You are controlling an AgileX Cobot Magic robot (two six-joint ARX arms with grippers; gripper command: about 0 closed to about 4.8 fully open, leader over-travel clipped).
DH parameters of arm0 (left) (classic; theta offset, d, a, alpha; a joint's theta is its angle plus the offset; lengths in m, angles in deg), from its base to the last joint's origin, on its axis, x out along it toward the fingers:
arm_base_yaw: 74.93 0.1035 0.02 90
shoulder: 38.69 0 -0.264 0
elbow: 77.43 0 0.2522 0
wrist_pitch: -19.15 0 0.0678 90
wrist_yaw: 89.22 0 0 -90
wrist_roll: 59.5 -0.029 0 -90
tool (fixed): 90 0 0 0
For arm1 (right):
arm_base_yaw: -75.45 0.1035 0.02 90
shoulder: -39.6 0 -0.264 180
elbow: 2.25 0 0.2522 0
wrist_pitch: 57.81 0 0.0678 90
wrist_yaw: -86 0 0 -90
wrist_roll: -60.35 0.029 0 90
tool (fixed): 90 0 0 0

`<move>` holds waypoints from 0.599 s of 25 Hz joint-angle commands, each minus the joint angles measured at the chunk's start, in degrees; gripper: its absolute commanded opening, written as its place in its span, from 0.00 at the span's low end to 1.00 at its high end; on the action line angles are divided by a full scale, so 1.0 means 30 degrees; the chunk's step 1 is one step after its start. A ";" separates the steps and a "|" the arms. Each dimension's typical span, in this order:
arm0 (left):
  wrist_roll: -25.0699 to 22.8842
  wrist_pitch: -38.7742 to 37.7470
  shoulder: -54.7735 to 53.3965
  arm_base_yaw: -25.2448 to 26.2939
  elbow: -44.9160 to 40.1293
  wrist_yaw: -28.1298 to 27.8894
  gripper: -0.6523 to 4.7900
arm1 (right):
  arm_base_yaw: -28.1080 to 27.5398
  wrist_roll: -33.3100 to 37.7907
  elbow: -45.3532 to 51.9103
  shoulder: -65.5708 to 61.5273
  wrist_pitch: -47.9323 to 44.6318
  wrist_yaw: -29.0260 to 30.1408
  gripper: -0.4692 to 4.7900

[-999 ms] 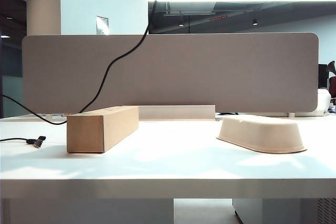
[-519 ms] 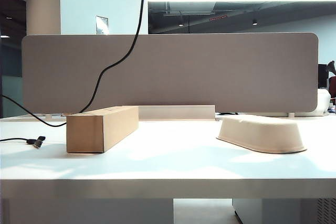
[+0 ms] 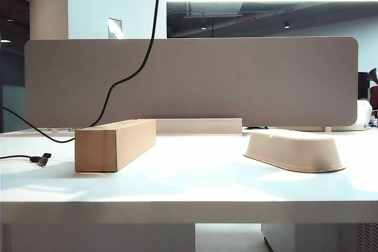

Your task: Pick up the charging cable and the phone, plug the charging cable into the charging port on the phone, and finally place them back on the table.

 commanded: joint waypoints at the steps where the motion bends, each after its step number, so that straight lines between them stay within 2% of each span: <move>1: 0.0080 0.0255 0.0080 -0.0022 0.0109 0.0087 0.11 | 0.0015 -0.0306 -0.0146 0.0109 -0.0415 -0.0029 0.08; 15: 0.0095 0.0838 0.0080 0.0124 0.0109 -0.0561 0.11 | 0.0022 -0.0277 -0.0146 0.0117 -0.0430 0.0692 0.08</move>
